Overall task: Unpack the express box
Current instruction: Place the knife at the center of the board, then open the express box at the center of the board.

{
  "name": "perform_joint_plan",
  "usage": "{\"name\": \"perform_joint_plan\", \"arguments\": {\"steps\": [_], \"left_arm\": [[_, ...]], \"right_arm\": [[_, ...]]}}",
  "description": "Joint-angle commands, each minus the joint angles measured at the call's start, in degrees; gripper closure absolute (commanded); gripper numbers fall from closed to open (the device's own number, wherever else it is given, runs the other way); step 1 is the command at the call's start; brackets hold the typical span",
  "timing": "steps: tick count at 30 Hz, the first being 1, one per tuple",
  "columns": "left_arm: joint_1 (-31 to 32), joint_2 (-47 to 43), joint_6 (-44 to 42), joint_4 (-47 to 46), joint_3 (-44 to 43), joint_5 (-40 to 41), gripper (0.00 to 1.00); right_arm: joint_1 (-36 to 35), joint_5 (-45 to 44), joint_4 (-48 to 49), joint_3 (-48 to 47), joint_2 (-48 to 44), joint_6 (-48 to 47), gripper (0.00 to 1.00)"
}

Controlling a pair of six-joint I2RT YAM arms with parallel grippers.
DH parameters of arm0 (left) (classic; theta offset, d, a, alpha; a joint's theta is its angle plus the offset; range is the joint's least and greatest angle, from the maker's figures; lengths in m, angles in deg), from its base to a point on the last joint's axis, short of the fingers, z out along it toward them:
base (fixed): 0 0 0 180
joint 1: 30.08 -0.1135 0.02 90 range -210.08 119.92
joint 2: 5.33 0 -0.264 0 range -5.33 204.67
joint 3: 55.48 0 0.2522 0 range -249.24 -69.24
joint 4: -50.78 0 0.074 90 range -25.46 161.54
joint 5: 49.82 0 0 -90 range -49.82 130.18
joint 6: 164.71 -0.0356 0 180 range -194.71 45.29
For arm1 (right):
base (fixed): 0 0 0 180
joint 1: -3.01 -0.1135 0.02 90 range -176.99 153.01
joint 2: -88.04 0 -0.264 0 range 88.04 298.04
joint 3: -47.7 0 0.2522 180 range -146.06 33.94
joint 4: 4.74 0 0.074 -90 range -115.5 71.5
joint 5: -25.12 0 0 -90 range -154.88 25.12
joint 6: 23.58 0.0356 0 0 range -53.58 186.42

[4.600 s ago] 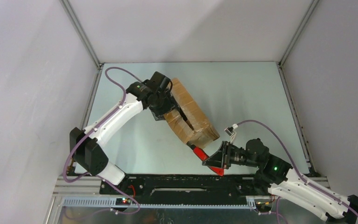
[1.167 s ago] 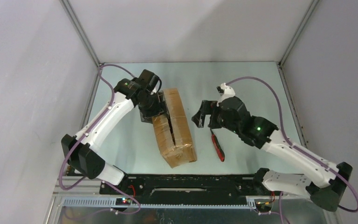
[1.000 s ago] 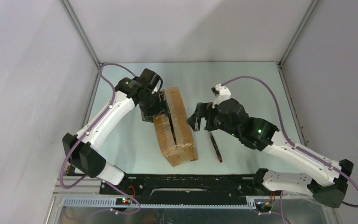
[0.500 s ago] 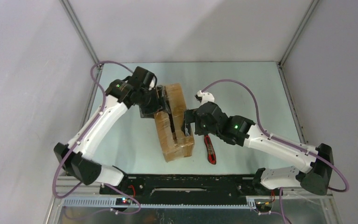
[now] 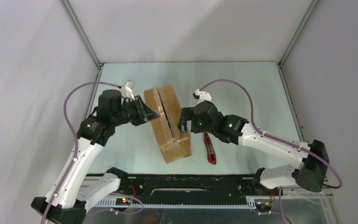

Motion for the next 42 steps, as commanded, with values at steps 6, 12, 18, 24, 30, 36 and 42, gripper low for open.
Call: {"name": "perform_joint_plan", "arguments": {"steps": [6,12,18,24,30,36,42], "left_arm": [[2.89,9.99,-6.61,17.64,-16.78,27.47,0.01],[6.32,20.05,-0.76,25.27,-25.13,36.35,0.0],[10.67,32.61,-0.26,34.1,-37.23,42.2,0.0],[12.19,39.54,0.4,38.51,-40.1,45.0,0.0],[12.19,38.76,1.28,40.67,-36.34,49.58,0.09],[12.23,38.16,0.67,42.08,-35.97,50.02,0.37],[11.94,34.23,0.08,39.7,-35.72,47.04,0.55]], "right_arm": [[-2.15,-1.43,-5.59,2.49,1.7,-1.89,0.07],[-5.34,-4.17,-4.85,2.53,2.92,-0.63,0.07],[-6.66,-6.32,-2.49,3.85,3.02,-1.12,0.07],[-7.2,-6.77,-1.09,4.62,3.0,-1.5,0.07],[-7.15,-6.48,-0.6,4.9,3.16,-1.75,0.07],[-6.84,-6.16,-0.22,5.99,3.09,-1.25,0.07],[-6.63,-5.93,-0.52,6.38,3.15,-0.9,0.08]]}}
